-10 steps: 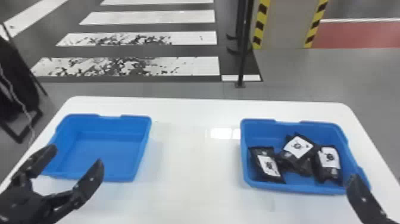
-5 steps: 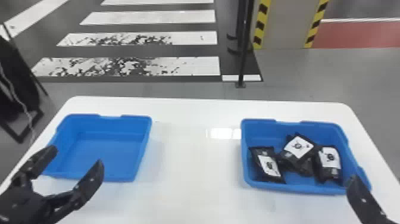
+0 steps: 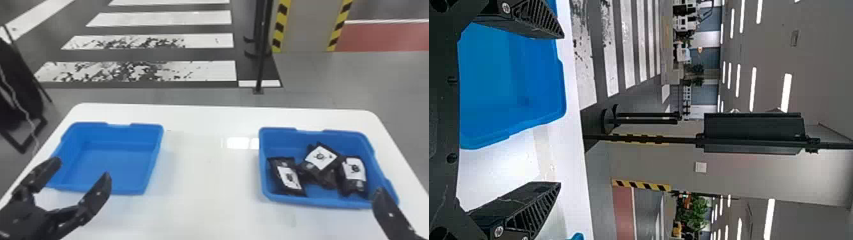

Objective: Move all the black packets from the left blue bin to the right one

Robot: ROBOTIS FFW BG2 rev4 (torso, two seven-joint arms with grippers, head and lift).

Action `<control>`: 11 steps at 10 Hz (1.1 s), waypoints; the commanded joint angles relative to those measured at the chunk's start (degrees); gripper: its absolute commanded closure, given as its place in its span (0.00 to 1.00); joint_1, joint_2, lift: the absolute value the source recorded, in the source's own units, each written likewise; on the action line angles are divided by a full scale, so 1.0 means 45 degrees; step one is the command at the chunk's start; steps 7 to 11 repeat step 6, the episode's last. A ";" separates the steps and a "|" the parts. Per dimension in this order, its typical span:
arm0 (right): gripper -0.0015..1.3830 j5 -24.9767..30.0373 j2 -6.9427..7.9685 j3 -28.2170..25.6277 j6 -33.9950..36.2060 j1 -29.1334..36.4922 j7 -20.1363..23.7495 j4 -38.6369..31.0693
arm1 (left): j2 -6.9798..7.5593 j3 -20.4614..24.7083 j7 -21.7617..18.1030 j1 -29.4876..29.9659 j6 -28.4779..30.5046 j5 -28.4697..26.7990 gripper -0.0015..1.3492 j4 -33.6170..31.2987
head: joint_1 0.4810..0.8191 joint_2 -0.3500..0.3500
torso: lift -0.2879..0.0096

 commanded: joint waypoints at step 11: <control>0.08 0.0056 0.0011 0.0027 -0.0001 -0.0078 0.0003 0.0028 | -0.0033 0.0009 0.0040 0.0006 0.0067 0.0112 0.06 0.0001 | 0.63 0.58 | 0.48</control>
